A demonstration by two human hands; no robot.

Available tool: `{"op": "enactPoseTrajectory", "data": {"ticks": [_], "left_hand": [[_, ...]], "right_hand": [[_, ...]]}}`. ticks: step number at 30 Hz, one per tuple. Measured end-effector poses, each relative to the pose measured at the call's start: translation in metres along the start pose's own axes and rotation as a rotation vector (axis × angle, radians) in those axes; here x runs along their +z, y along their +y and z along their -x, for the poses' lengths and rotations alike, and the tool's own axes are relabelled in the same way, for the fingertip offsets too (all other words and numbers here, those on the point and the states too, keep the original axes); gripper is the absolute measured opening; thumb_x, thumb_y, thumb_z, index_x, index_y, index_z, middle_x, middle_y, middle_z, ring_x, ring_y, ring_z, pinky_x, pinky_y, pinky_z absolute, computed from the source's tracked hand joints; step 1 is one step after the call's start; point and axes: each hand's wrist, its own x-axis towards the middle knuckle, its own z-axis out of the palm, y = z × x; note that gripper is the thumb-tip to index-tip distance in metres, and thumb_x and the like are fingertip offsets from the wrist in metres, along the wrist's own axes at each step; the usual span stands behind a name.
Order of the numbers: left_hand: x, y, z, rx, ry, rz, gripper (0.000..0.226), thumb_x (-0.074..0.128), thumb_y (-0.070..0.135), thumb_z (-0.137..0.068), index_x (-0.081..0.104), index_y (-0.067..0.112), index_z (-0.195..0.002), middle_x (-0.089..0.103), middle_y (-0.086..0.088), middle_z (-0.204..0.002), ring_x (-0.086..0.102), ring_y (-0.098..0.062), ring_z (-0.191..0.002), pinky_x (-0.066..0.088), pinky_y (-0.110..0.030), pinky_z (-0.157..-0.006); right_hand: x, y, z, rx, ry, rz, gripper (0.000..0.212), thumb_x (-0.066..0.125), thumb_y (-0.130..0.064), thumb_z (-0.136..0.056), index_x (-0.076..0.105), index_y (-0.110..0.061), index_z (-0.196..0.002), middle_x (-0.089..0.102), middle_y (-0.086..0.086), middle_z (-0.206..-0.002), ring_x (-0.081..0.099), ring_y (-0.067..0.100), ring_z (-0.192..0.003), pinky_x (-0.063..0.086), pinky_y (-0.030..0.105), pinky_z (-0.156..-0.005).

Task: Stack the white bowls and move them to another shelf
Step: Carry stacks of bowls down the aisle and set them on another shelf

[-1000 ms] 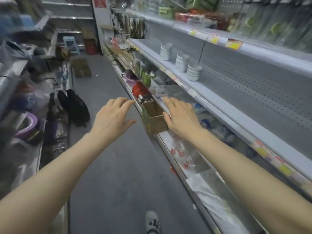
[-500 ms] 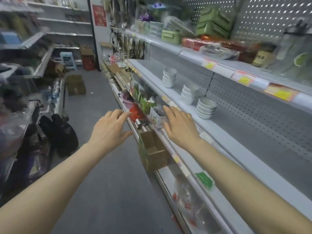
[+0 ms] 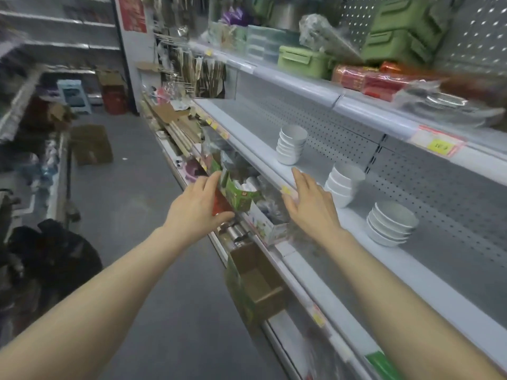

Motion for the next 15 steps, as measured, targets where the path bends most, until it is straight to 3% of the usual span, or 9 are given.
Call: {"op": "enactPoseTrajectory", "data": {"ticks": [6, 10, 15], "left_hand": [[0.022, -0.063, -0.114, 0.080, -0.071, 0.102, 0.102, 0.068, 0.064, -0.078, 0.016, 0.020, -0.154, 0.037, -0.007, -0.148, 0.049, -0.029, -0.128, 0.053, -0.048, -0.092], [0.053, -0.075, -0.180, 0.086, -0.148, 0.217, 0.110, 0.068, 0.065, -0.077, 0.007, 0.019, -0.156, 0.025, -0.010, -0.157, 0.047, -0.030, -0.132, 0.048, -0.046, -0.097], [0.106, -0.079, -0.271, 0.170, -0.230, 0.280, 0.116, 0.069, 0.065, -0.077, 0.003, 0.014, -0.157, 0.023, -0.018, -0.157, 0.035, -0.035, -0.140, 0.039, -0.045, -0.107]], "right_hand": [[0.032, 0.002, -0.087, 0.186, 0.011, -0.019, 0.067, 0.037, -0.049, -0.100, 0.013, -0.020, -0.156, 0.028, 0.011, -0.157, 0.038, 0.033, -0.138, 0.037, 0.049, -0.104], [0.050, 0.017, -0.136, 0.297, 0.042, -0.116, 0.068, 0.038, -0.048, -0.100, 0.008, -0.024, -0.156, 0.027, 0.011, -0.156, 0.041, 0.036, -0.134, 0.041, 0.048, -0.101], [0.081, 0.050, -0.206, 0.446, 0.066, -0.158, 0.066, 0.030, -0.053, -0.101, 0.003, -0.028, -0.156, 0.017, 0.009, -0.162, 0.029, 0.032, -0.144, 0.037, 0.054, -0.109]]}}
